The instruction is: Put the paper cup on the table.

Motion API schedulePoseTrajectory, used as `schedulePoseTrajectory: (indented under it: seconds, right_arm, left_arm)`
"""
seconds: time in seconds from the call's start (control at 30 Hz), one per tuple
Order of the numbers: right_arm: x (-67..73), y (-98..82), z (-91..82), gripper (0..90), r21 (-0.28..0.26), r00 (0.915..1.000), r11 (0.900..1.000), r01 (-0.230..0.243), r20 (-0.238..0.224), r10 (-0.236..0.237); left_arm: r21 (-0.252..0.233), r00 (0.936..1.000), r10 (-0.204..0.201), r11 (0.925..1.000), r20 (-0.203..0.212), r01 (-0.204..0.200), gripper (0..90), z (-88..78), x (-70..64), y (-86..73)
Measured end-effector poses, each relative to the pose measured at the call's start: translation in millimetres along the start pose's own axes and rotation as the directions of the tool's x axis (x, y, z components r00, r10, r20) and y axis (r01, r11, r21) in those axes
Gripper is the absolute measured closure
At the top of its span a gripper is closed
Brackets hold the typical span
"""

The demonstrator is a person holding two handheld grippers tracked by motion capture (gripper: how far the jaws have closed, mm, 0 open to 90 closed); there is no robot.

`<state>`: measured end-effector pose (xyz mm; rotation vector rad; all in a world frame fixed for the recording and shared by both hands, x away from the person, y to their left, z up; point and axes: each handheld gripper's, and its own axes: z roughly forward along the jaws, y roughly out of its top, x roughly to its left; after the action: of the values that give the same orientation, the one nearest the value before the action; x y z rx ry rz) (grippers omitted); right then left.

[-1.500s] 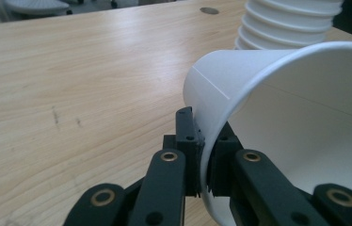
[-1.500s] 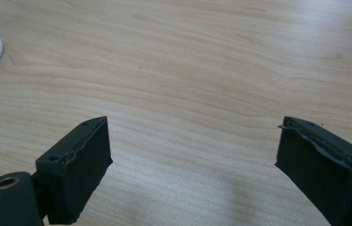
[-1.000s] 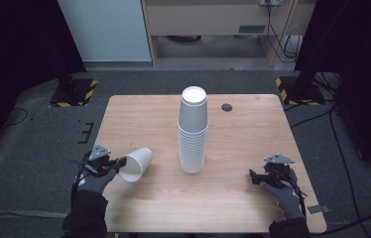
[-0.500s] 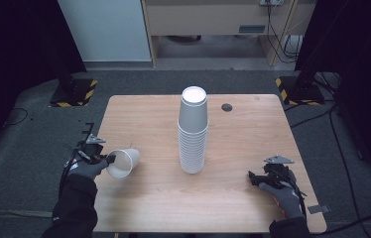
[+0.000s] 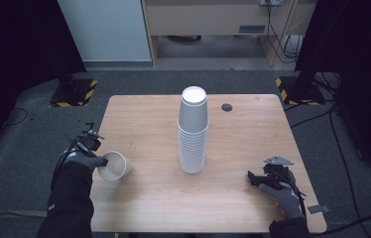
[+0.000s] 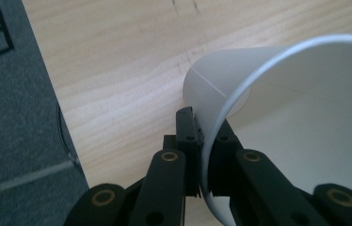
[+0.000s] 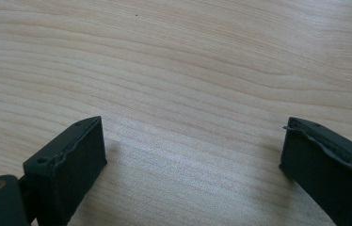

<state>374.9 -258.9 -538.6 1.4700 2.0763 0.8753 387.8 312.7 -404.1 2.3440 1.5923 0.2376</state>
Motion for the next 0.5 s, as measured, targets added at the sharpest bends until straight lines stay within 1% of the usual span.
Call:
schedulePoseTrajectory:
  seconds: [0.03, 0.07, 0.17, 0.2, 0.23, 0.27, 0.33, 0.37, 0.43, 0.5]
  right_arm:
    - [-0.1, 0.0, 0.0, 7.1, 0.000, 1.0000, 1.000, 0.001, 0.000, -0.001]
    - [-0.2, 0.0, 0.0, 7.2, 0.000, 1.0000, 1.000, 0.003, 0.000, -0.003]
    - [-0.3, 0.0, 0.0, 7.1, -0.001, 1.0000, 1.000, 0.004, -0.001, -0.004]
    - [-0.2, 0.0, 0.0, 7.1, 0.000, 1.0000, 1.000, 0.003, -0.001, -0.003]
    - [0.0, -0.1, 0.0, 7.1, 0.000, 1.0000, 1.000, 0.000, 0.000, 0.000]
    - [0.2, 0.0, 0.1, 7.1, 0.000, 1.0000, 1.000, -0.001, 0.000, 0.001]
    - [-0.1, 0.0, 0.1, 7.1, -0.001, 1.0000, 1.000, 0.001, 0.000, -0.001]
    - [0.0, 0.0, 0.1, 7.1, -0.001, 1.0000, 1.000, 0.001, -0.001, -0.001]
    - [0.0, 0.0, 0.2, 7.1, -0.001, 1.0000, 1.000, 0.000, -0.001, 0.000]
    - [0.0, 0.0, 0.2, 7.1, -0.001, 1.0000, 1.000, 0.001, -0.002, -0.001]
  left_arm:
    - [0.025, 1.0000, -0.007, 0.9997, 0.004, 0.007, 85.1, 1.1, 0.6, 1.9]
    - [0.033, 0.9999, -0.016, 0.9993, 0.005, 0.015, 85.2, 2.4, 0.9, 2.7]
    - [0.079, 0.9994, -0.031, 0.9964, 0.012, 0.030, 85.3, 6.8, 1.1, 5.8]
    - [0.102, 0.9994, -0.033, 0.9943, 0.015, 0.031, 85.3, 8.0, 1.4, 6.9]
    - [0.110, 0.9989, -0.044, 0.9931, 0.014, 0.042, 85.3, 9.0, 1.3, 8.2]
    - [0.132, 0.9985, -0.054, 0.9899, 0.011, 0.052, 85.3, 9.5, 1.6, 10.0]
    - [0.157, 0.9968, -0.079, 0.9846, 0.012, 0.076, 85.4, 9.6, 2.1, 12.6]
    - [0.176, 0.9959, -0.089, 0.9807, 0.010, 0.086, 85.3, 9.4, 2.2, 13.6]
    - [0.195, 0.9947, -0.103, 0.9757, 0.009, 0.099, 85.3, 8.8, 2.0, 15.6]
    - [0.195, 0.9938, -0.110, 0.9751, 0.016, 0.105, 85.2, 8.9, 1.8, 17.1]
